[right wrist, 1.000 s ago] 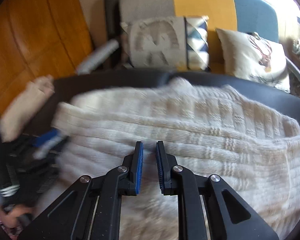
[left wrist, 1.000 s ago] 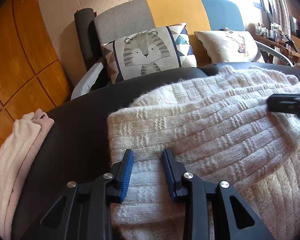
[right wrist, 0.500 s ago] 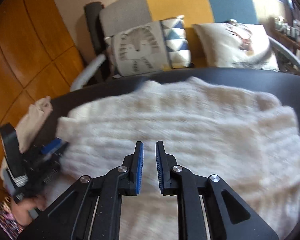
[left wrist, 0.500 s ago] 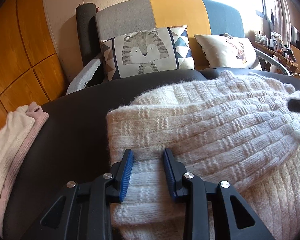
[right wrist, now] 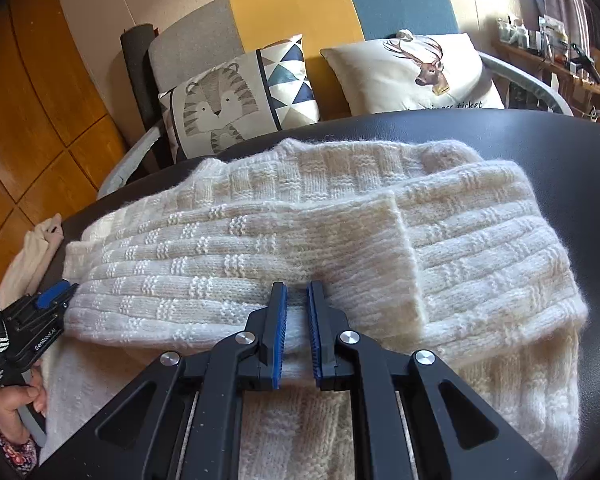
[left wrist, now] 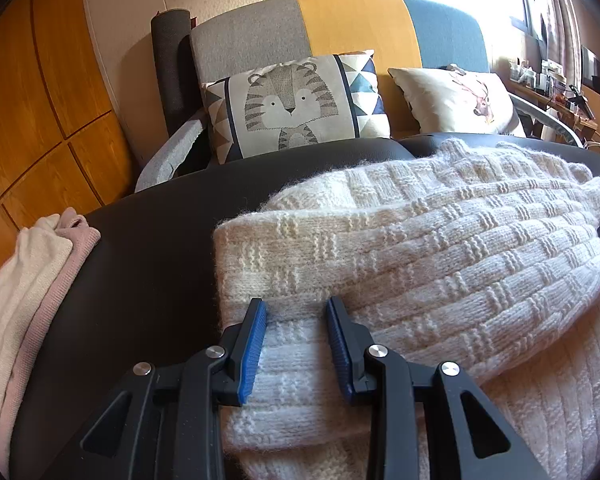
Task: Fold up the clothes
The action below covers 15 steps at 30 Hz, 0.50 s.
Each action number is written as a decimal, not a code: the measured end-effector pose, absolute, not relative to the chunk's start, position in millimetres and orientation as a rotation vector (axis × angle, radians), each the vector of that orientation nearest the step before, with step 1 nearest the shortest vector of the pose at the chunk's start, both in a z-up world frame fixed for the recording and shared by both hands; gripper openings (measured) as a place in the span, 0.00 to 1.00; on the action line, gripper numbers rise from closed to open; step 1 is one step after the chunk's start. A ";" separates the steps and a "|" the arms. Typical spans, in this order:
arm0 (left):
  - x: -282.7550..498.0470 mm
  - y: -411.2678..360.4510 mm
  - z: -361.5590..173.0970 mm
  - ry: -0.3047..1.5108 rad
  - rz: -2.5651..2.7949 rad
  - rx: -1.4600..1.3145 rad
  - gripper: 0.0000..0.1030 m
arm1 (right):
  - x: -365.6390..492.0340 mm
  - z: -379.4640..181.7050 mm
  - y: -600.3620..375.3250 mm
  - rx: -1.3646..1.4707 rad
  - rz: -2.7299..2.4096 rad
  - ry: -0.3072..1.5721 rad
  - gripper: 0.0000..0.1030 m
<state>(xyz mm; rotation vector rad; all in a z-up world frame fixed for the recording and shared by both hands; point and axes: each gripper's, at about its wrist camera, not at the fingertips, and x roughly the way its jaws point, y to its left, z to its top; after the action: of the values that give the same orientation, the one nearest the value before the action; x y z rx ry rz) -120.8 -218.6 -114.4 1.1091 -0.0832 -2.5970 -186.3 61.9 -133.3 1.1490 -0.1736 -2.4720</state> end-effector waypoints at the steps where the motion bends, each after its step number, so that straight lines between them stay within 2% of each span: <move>1: -120.7 -218.2 -114.6 -0.083 -2.597 1.109 0.31 | -186.8 -133.3 62.3 1.149 -2.470 -0.176 0.09; 11: -115.8 -206.8 -102.7 -0.149 -2.572 1.112 0.31 | -188.6 -133.7 66.4 1.142 -2.453 -0.217 0.09; 15: -115.0 -181.0 -93.2 -0.088 -2.686 1.093 0.31 | -188.6 -133.6 68.4 1.140 -2.445 -0.239 0.10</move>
<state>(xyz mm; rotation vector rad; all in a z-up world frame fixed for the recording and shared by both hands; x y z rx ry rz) -115.0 -181.0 -93.2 1.0931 -0.0885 -2.6860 -188.6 68.4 -133.6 1.1400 -0.2385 -2.4451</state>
